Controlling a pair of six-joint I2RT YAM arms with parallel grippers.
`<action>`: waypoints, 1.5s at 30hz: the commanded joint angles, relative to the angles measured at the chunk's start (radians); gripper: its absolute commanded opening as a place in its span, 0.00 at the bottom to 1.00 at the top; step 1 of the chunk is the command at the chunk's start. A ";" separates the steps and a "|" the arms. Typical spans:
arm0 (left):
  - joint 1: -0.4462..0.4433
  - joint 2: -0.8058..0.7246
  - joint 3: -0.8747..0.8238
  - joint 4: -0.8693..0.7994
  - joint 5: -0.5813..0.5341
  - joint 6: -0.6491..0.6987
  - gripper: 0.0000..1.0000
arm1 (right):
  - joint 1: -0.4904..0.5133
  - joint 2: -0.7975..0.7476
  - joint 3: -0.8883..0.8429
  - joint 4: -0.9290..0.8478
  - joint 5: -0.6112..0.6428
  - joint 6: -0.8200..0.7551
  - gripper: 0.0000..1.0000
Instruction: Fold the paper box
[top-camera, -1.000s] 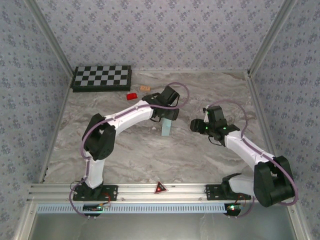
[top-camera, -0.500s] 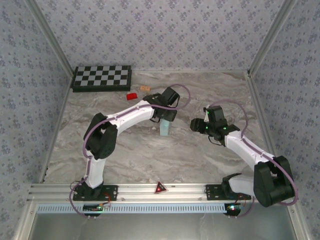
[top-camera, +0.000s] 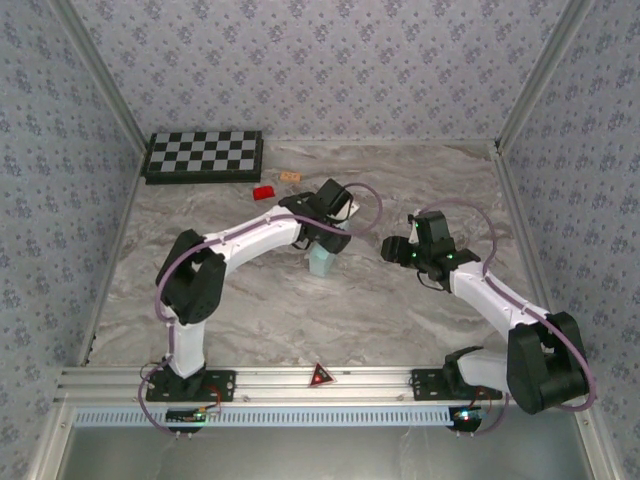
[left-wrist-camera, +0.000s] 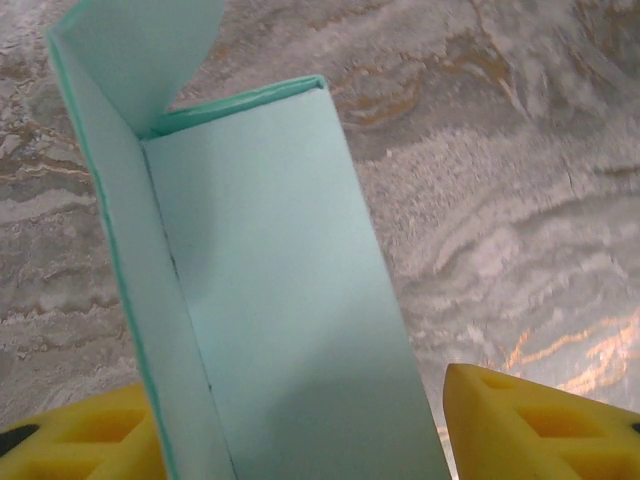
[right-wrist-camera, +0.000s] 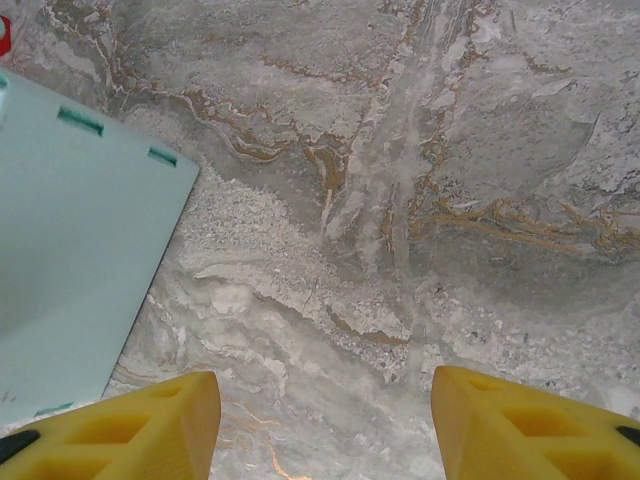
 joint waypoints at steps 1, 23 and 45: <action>0.030 -0.052 -0.025 0.006 0.112 0.154 0.60 | -0.006 -0.003 -0.011 -0.006 0.002 0.009 0.59; 0.131 -0.072 -0.040 -0.101 0.532 0.804 0.60 | -0.024 -0.052 -0.038 -0.031 0.009 0.008 0.59; 0.140 0.058 0.098 -0.209 0.508 0.993 0.59 | -0.051 -0.141 -0.089 -0.050 0.015 0.024 0.60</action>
